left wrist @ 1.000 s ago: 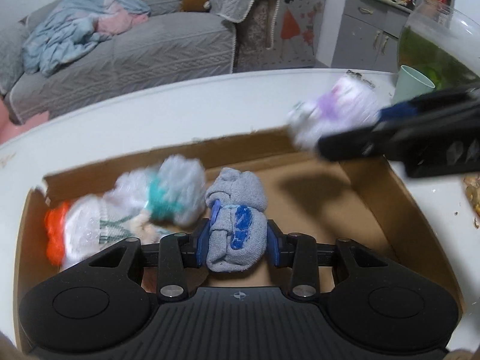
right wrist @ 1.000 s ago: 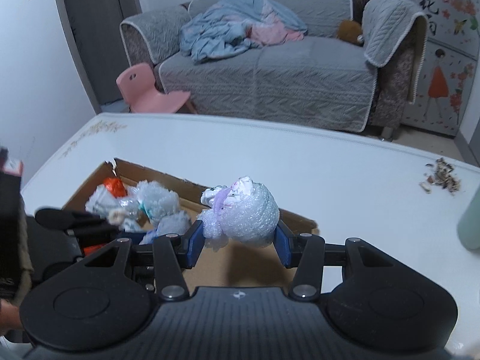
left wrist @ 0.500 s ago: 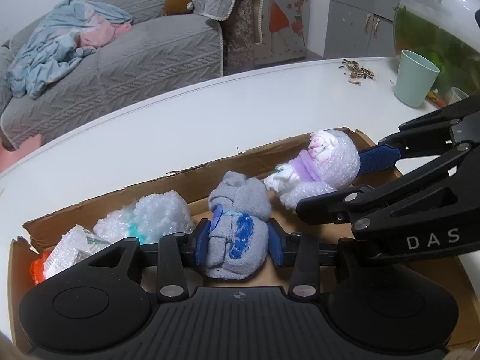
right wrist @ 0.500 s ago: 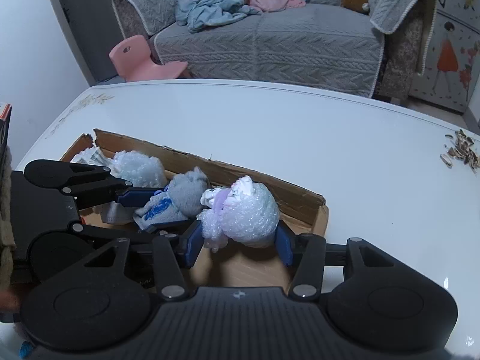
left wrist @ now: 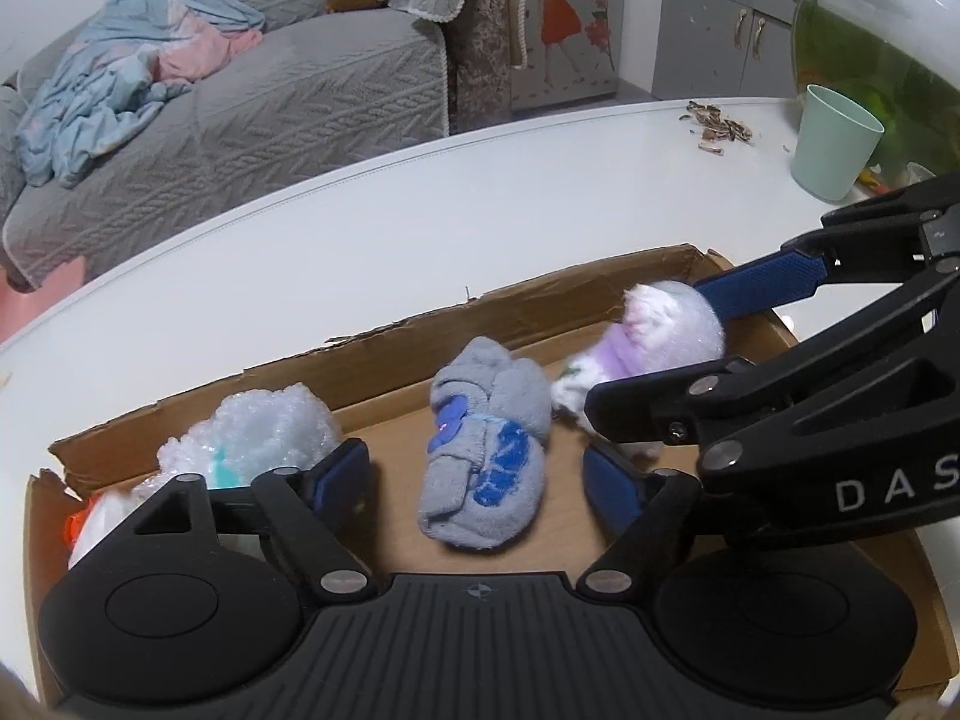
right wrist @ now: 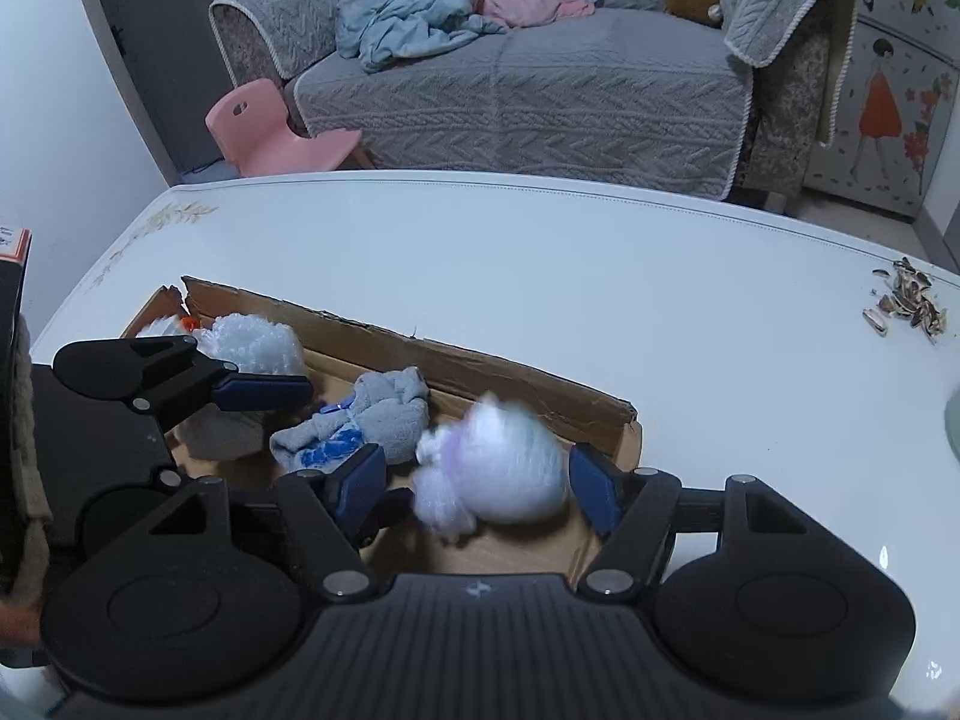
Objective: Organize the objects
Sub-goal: 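Carry both bundles into the tray and set them down side by side, then open both grippers and move them back to the pile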
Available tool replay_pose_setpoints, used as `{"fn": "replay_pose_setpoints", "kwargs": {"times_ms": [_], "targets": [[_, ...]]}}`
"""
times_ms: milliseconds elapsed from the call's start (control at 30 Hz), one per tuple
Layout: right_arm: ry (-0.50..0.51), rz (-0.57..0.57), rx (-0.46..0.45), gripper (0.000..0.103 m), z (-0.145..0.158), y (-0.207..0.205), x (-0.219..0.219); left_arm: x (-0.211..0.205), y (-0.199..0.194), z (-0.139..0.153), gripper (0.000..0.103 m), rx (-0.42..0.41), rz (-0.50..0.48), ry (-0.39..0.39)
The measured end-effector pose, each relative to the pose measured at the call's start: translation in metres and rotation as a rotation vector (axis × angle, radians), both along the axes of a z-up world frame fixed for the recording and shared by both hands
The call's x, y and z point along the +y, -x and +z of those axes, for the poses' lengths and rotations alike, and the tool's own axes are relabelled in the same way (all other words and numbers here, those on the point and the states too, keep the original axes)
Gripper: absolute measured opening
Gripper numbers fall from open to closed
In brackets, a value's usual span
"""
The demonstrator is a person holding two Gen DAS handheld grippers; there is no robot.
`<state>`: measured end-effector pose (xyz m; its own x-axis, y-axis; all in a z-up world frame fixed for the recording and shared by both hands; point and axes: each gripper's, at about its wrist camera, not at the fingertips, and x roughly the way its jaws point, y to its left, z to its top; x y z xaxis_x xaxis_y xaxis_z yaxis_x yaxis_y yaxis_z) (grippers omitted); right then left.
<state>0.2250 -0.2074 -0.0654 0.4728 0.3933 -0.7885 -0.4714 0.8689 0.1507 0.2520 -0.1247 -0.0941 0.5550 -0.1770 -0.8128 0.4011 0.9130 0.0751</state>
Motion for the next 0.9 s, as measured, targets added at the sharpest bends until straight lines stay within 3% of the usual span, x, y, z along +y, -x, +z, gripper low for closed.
{"fn": "replay_pose_setpoints", "kwargs": {"times_ms": [633,900], "targets": [[-0.004,-0.006,-0.015,0.065,0.006,-0.001,0.002,0.006,0.003,0.010,0.087,0.023,0.045,0.043],[-0.002,-0.037,-0.022,0.072,0.010,0.002,0.004,0.010,0.005,0.015,0.090,0.047,0.098,0.085]]}}
